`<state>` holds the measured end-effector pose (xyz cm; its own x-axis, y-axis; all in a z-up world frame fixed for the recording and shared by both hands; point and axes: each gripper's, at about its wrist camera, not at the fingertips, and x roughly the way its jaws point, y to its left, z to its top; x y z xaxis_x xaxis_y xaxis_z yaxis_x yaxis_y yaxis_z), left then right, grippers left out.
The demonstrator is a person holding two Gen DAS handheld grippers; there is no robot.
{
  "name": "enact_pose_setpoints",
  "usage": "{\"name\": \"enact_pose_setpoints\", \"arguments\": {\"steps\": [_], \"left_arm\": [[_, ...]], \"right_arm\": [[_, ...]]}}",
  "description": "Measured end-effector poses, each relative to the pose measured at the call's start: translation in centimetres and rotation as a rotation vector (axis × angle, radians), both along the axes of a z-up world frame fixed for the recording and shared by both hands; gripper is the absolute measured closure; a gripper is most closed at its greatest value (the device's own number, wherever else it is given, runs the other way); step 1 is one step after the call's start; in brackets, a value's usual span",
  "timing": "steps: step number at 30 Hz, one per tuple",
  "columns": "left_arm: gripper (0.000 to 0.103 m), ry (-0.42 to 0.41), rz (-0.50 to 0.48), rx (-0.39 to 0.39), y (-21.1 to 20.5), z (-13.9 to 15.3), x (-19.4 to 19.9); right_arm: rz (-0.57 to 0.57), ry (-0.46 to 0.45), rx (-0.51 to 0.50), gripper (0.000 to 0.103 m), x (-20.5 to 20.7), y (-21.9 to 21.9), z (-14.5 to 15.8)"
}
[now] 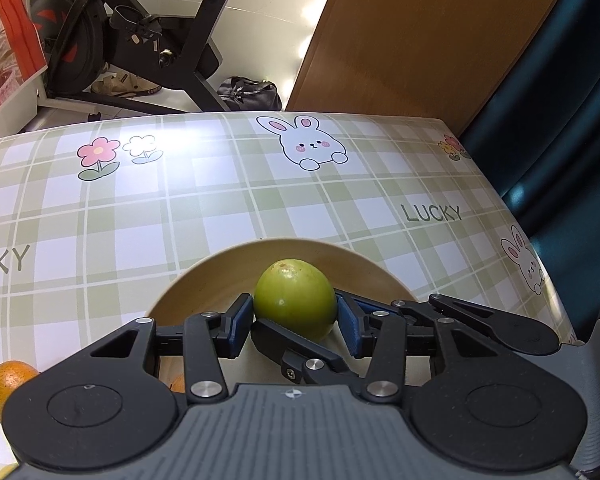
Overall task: Organize fruits
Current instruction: 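Carry the green fruit over the cream plate and open the left tool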
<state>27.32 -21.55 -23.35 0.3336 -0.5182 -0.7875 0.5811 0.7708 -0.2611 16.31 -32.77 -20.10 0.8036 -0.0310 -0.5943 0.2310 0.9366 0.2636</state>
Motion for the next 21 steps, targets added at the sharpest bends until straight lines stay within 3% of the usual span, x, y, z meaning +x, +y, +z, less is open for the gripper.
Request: {"name": "enact_pose_setpoints", "arguments": {"steps": [3, 6, 11, 13, 21], "left_arm": [[0.041, -0.021, -0.001, 0.007, 0.0, 0.3, -0.5], [0.037, -0.047, -0.019, 0.002, 0.3, 1.0, -1.2], [0.037, -0.055, -0.032, -0.019, 1.9, 2.9, -3.0], [0.037, -0.050, -0.024, -0.043, 3.2, 3.7, -3.9], [0.038, -0.104, 0.074, -0.052, 10.2, 7.1, -7.2]], "right_arm": [[-0.014, -0.003, 0.006, 0.053, -0.2, 0.0, 0.1], [-0.019, -0.013, -0.002, 0.053, -0.8, 0.1, 0.3], [-0.028, -0.037, 0.003, 0.052, -2.7, 0.4, 1.1], [-0.023, -0.052, 0.014, 0.047, -3.6, 0.7, 1.4], [0.014, -0.121, 0.024, 0.047, -6.6, 3.9, 2.8]]}}
